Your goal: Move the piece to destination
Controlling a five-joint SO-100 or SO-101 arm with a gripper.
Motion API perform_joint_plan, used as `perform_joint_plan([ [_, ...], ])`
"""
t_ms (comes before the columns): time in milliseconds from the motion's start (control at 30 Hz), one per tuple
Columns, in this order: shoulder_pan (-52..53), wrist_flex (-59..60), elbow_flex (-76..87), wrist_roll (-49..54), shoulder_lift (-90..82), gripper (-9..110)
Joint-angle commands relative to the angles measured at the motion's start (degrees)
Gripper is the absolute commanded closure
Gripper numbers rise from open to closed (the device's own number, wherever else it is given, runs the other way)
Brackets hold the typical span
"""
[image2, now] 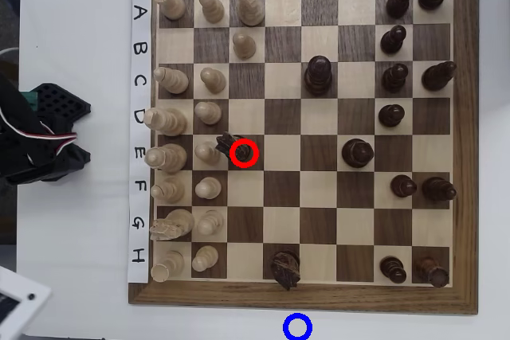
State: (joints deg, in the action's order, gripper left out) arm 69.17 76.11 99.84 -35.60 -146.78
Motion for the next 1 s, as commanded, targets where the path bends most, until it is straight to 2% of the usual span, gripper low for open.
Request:
perform_joint_plan([
  [0,-9.84,4.66,-21.27,-13.27,4.83,101],
  [400,-27.51,22.5,-37.97,-46.23,18.37,101],
  [967,-45.79,20.04,-24.7,-80.77,24.43,101],
])
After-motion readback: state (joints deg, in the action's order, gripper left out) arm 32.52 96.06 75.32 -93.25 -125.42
